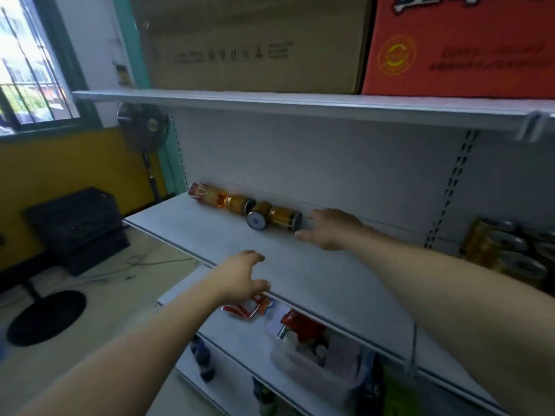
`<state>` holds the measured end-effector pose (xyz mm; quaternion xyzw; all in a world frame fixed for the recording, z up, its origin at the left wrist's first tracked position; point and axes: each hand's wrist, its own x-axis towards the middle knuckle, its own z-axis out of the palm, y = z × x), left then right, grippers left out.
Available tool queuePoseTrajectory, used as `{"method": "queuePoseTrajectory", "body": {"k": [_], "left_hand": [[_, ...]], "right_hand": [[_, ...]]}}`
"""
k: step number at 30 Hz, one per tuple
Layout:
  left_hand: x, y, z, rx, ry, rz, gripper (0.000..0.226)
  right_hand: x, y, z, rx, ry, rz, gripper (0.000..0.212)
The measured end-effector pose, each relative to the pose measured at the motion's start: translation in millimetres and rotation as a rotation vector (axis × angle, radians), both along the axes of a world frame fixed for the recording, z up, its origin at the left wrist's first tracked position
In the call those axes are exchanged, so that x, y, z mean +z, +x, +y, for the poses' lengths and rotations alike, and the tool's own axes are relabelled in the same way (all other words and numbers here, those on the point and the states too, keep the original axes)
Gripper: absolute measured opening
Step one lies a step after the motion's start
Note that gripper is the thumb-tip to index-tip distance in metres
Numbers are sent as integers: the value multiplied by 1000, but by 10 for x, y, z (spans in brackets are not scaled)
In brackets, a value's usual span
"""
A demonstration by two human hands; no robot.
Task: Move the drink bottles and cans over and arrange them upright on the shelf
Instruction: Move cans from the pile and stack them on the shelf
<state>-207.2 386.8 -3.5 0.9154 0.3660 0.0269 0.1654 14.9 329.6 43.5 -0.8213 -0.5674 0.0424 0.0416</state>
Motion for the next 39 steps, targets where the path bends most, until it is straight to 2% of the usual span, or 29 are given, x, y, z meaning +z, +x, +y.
{"method": "queuePoseTrajectory", "body": {"k": [2, 9, 14, 17, 19, 21, 24, 26, 29, 31, 33, 36, 38, 39], "left_hand": [[-114, 58, 245, 12, 3, 2, 67], [-414, 363, 1217, 80, -44, 36, 65], [-458, 555, 1877, 75, -57, 10, 70], [-498, 701, 2211, 16, -49, -15, 77], [-524, 851, 2427, -51, -36, -16, 81], [-570, 1023, 2612, -136, -13, 7, 80], [-705, 1203, 2749, -227, -21, 38, 76], [-815, 1213, 2767, -246, -62, -46, 73], [-815, 1167, 2770, -243, -73, -269, 51], [-774, 1119, 2762, -276, -56, -309, 47], [-777, 1059, 2731, -360, -60, -278, 54], [-814, 931, 2672, -439, -109, -85, 84], [-848, 837, 2662, -414, -151, 7, 87], [-871, 774, 2658, -388, -205, -11, 85]], "right_hand": [[-102, 22, 324, 12, -6, 1, 63], [-574, 342, 1442, -63, -28, 132, 80], [-896, 526, 1897, -115, -105, 139, 96], [-1116, 498, 1896, -174, -112, -35, 99], [-1216, 441, 1846, -242, -19, -98, 83], [-1251, 381, 1758, -359, 50, -25, 69], [-1254, 228, 1563, -562, 88, 141, 67], [-1240, 59, 1428, -679, 78, 186, 69], [-1161, -179, 1280, -823, -30, 234, 68], [-1129, -318, 1232, -852, -138, 247, 67], [-1146, -435, 1209, -853, -169, 219, 74], [-1210, -556, 1190, -832, -61, 123, 78], [-1270, -616, 1139, -805, 62, 102, 72], [-1312, -656, 1095, -786, 143, 107, 71]]}}
